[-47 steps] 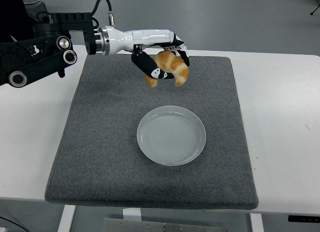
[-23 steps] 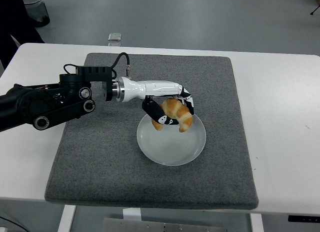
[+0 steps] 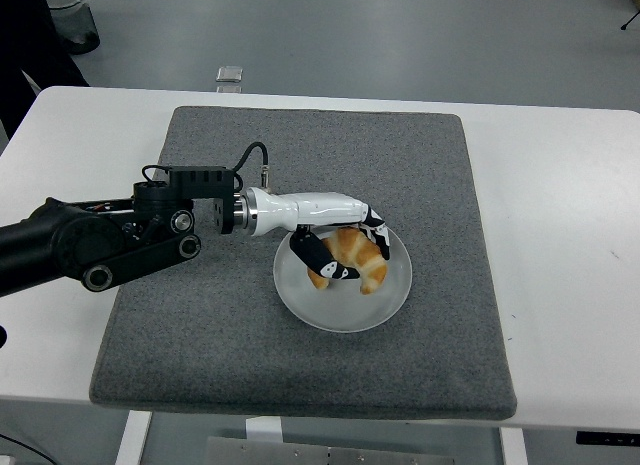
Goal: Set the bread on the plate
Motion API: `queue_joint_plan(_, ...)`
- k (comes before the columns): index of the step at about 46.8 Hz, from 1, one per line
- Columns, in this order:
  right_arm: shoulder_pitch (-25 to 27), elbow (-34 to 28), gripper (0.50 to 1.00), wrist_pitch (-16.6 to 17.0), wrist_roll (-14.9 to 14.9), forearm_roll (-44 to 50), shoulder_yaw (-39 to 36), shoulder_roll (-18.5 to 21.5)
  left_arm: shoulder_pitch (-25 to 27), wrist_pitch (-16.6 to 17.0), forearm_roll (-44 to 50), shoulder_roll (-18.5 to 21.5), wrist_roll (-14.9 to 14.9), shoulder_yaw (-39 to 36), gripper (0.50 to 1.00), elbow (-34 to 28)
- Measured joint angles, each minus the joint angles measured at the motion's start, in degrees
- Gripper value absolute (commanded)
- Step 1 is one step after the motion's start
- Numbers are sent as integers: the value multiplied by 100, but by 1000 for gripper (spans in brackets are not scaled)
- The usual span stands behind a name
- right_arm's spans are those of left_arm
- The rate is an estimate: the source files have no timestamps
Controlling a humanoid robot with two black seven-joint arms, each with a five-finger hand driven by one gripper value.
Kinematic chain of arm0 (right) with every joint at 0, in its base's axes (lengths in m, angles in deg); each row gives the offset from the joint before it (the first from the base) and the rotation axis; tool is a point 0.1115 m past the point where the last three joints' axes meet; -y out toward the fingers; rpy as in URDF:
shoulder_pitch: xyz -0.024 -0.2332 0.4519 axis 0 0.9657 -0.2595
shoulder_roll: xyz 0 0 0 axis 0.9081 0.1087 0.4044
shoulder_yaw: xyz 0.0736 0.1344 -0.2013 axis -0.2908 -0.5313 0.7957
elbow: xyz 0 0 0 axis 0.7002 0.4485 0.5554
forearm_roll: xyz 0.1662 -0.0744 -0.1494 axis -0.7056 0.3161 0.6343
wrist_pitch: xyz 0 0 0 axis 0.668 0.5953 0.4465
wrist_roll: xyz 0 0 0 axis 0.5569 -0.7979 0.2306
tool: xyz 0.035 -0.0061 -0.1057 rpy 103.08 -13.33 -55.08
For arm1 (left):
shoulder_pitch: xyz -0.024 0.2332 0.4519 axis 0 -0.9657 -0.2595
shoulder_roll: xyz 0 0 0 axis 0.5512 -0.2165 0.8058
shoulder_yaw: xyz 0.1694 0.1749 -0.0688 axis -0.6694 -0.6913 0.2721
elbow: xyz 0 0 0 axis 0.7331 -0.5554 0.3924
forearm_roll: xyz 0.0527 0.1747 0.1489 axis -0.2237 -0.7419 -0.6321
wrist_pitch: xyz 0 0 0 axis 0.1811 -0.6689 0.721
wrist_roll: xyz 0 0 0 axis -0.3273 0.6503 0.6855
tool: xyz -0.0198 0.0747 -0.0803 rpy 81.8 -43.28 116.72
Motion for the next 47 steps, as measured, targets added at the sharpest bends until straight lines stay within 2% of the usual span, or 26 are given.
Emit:
queue_joint_plan(33, 0, 2, 932, 2, 2, 0, 0, 0, -154, 21, 104, 75, 9, 11, 500, 94)
queue_joint_plan(41, 0, 4, 930, 2, -2, 0, 0, 0, -269, 155, 121, 67, 15, 77, 503, 106)
queue_joint_plan(44, 0, 3, 932, 2, -3, 0, 0, 0, -296, 178, 121, 67, 15, 76, 512, 106)
queue_joint_plan(47, 0, 4, 930, 2, -3, 0, 0, 0, -303, 179, 122, 66, 15, 77, 591, 106)
